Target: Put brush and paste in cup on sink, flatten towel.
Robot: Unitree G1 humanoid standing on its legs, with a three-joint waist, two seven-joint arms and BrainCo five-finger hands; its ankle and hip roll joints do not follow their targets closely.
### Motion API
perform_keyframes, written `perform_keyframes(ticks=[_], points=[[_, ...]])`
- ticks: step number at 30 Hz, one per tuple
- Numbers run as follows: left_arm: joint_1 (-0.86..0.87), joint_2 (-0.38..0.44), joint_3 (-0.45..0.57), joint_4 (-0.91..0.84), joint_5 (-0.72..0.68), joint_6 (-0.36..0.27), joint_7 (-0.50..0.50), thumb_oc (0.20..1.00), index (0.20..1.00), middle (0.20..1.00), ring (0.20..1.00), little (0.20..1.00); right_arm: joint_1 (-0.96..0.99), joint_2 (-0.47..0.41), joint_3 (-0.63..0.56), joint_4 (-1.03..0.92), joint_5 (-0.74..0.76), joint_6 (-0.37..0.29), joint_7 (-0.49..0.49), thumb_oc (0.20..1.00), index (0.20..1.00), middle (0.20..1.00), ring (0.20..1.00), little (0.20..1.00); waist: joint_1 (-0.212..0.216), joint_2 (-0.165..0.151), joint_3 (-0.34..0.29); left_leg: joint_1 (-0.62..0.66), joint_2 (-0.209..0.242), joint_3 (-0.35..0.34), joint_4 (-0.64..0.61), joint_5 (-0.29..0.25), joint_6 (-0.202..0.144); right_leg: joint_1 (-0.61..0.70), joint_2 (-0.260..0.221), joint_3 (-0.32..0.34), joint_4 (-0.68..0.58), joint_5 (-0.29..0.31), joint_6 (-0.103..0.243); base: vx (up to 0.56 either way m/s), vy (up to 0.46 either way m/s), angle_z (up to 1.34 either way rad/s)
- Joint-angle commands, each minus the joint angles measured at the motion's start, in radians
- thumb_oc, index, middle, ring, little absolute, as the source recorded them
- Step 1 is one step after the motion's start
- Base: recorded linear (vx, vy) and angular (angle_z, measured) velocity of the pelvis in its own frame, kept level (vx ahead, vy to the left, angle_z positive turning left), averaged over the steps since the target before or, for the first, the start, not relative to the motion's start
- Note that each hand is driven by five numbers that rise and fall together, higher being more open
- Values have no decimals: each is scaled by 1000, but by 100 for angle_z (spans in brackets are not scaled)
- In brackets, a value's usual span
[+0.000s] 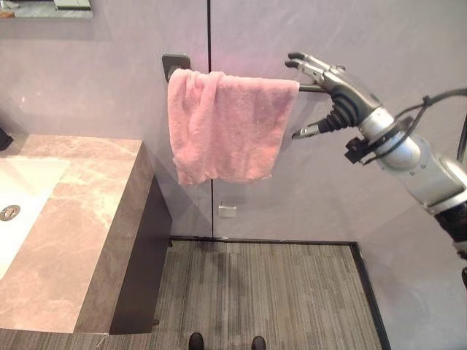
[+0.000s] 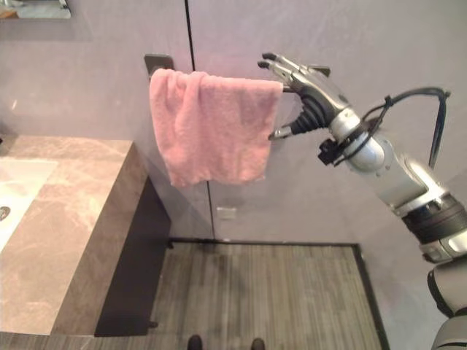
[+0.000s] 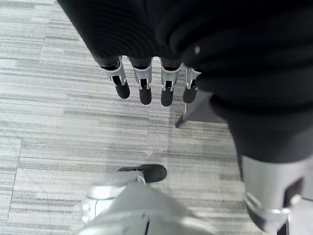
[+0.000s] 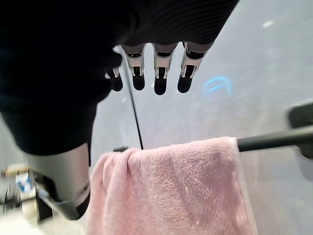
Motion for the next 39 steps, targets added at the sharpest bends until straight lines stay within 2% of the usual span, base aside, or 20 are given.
perform_keyframes(ticks=[1,6,10,14,22,31,39], points=[[-39,71,-48,60,-15,-19,7,1000,1000,1000,1000,1000,-146,-62,61,53,29,-8,-1,1000,1000,1000,1000,1000,32,-62,22,-38,56,-25,3,0,-50,-45,-140,-1,38,52,99,-5,-1,5],[-46,81,-59,63,-19,-17,4,1000,1000,1000,1000,1000,-314,-78,204,116,76,-1,45,1000,1000,1000,1000,1000,32,-72,27,-53,57,-32,3,3,-53,-56,-141,-5,36,57,100,0,0,0],[-53,88,-75,63,-23,-19,-5,1000,1000,1000,1000,1000,-430,-56,306,197,153,12,101,1000,1000,1000,1000,1000,31,-78,29,-60,58,-32,3,5,-58,-59,-141,-7,28,63,102,0,0,0],[-62,86,-96,59,-26,-22,-14,1000,1000,1000,1000,1000,-518,-32,379,278,181,21,115,1000,1000,1000,1000,1000,30,-78,30,-67,60,-34,3,7,-60,-64,-140,-9,23,67,103,0,0,0],[-96,87,-161,46,-18,-25,-21,1000,1000,1000,1000,1000,-634,23,448,373,254,57,154,1000,1000,1000,1000,1000,24,-84,33,-98,63,-38,3,15,-65,-88,-137,-7,8,83,104,0,0,0],[-109,88,-187,55,-33,-20,-34,1000,1000,1000,1000,1000,-710,93,505,472,267,97,188,1000,1000,1000,1000,1000,25,-89,38,-123,66,-41,3,23,-69,-110,-132,-2,-2,92,102,0,0,0],[-127,86,-196,58,-46,-18,-32,1000,1000,1000,1000,1000,-726,124,497,519,258,114,181,1000,1000,1000,1000,1000,24,-97,45,-140,68,-45,3,26,-69,-125,-128,1,-2,95,102,0,0,0]])
